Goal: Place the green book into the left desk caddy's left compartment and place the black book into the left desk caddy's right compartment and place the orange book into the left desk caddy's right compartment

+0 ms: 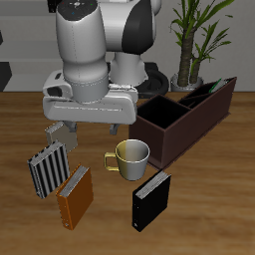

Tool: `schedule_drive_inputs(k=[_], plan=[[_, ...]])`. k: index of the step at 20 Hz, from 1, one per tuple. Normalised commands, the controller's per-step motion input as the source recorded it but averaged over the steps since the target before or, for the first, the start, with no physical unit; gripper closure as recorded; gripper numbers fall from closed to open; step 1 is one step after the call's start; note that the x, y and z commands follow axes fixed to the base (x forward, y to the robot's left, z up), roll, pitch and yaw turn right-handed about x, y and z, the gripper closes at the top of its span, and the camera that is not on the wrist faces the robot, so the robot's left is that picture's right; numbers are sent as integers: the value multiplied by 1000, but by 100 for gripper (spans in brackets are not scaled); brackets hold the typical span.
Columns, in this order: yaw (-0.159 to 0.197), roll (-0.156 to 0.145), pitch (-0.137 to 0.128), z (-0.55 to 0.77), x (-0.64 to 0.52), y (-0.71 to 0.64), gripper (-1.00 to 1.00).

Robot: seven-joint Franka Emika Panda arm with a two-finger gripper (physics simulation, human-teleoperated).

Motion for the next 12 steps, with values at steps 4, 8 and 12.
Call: schedule_drive_inputs(k=[4, 8, 12], plan=[[-26, 14, -2, 64, 53, 216, -100], [-2, 1, -7, 94, 112, 129, -100], [-51, 12, -11, 112, 165, 267, -100]])
